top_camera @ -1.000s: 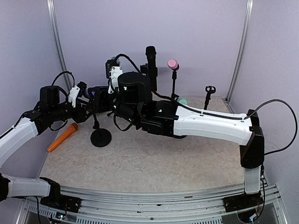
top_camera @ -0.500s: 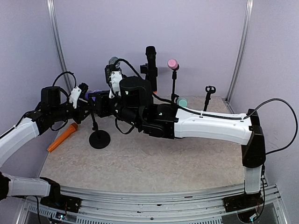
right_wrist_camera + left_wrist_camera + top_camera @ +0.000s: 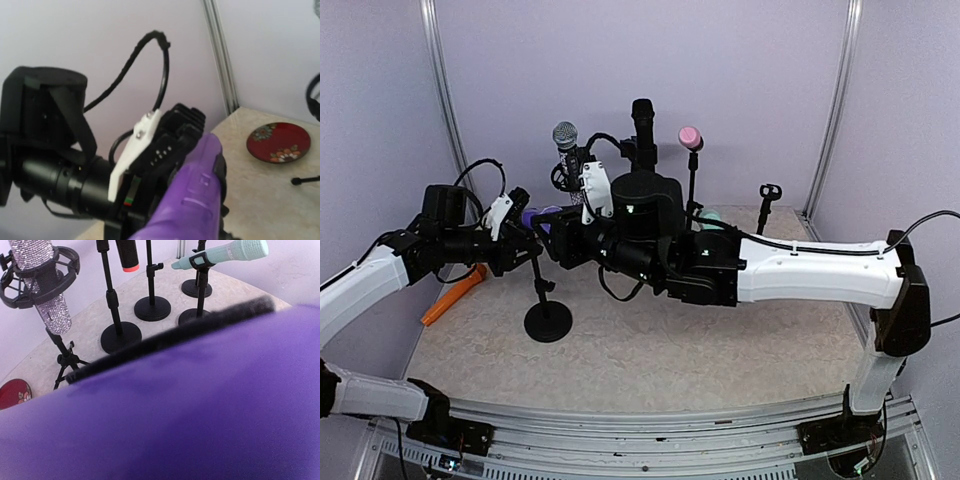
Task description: Remove the microphone from the stand
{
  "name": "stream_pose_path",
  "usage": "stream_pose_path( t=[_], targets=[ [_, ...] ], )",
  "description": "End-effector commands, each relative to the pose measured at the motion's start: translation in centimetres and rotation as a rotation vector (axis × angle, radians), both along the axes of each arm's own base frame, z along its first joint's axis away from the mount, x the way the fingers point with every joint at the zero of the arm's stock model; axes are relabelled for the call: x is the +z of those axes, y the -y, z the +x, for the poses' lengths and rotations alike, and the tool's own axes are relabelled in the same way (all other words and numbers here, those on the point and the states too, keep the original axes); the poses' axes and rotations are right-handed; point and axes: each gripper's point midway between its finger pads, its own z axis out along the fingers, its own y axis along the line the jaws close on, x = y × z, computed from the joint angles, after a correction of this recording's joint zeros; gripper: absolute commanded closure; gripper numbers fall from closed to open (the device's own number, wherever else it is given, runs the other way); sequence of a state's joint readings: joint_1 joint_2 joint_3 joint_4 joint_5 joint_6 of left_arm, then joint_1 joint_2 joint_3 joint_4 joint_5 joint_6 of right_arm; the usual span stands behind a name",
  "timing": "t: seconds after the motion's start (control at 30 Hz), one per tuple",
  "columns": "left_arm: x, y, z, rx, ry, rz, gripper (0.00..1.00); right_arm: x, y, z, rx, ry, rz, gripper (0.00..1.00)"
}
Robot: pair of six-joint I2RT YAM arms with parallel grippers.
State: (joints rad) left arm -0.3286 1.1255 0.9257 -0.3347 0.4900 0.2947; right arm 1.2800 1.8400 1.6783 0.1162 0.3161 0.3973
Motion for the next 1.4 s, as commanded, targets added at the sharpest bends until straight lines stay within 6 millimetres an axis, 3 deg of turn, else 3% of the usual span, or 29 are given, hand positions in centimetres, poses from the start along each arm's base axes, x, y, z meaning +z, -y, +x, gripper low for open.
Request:
stream_pose_path(
  t=[0.0,0.1,0.2,0.3,0.43,0.87,1.0,1.13,1.2,1.3,1.37],
  targets=[
    [1.7,0.4,2.0,0.030,0.092,-0.033,1.00,-0.6,2.1,-1.8,0.018,0.011,-0.064,1.00],
    [1.3,-0.5,3.6,0.118,0.112,-0.009,1.00,-0.2,3.2,-2.3,-0.002,0.028,-0.081,1.00],
    [1.4,-0.8,4.7,0.175,0.102,-0.010,1.00,1.6,3.8,-2.8,-0.007,0.055,-0.080,1.00],
    [1.5,-0.8,5.4,0.212,0.112,0.005,1.00,3.3,4.1,-3.2,-0.006,0.084,-0.087,1.00],
    [0.6,-1.2,5.8,0.243,0.116,0.029,1.00,3.8,4.7,-3.7,-0.029,0.082,-0.122,1.00],
    [-3.0,-2.2,6.0,0.276,0.084,0.102,1.00,4.7,8.0,-5.9,-0.050,0.025,-0.162,1.00],
    [-2.9,-1.6,5.5,0.239,0.077,0.079,1.00,5.2,8.9,-6.7,-0.058,0.018,-0.169,1.00],
    [-2.8,0.3,3.9,0.109,0.045,0.057,1.00,5.4,10.0,-6.8,-0.079,0.016,-0.190,1.00],
    [-2.7,1.2,3.0,0.037,0.035,0.061,0.84,5.2,10.6,-6.6,-0.100,0.019,-0.195,1.00],
    [-1.2,1.9,1.7,-0.030,0.028,0.039,0.06,4.5,10.8,-6.4,-0.112,0.023,-0.205,1.00],
    [-0.6,1.6,1.0,-0.062,0.043,0.068,0.01,4.0,10.5,-6.3,-0.106,0.021,-0.214,1.00]
  ],
)
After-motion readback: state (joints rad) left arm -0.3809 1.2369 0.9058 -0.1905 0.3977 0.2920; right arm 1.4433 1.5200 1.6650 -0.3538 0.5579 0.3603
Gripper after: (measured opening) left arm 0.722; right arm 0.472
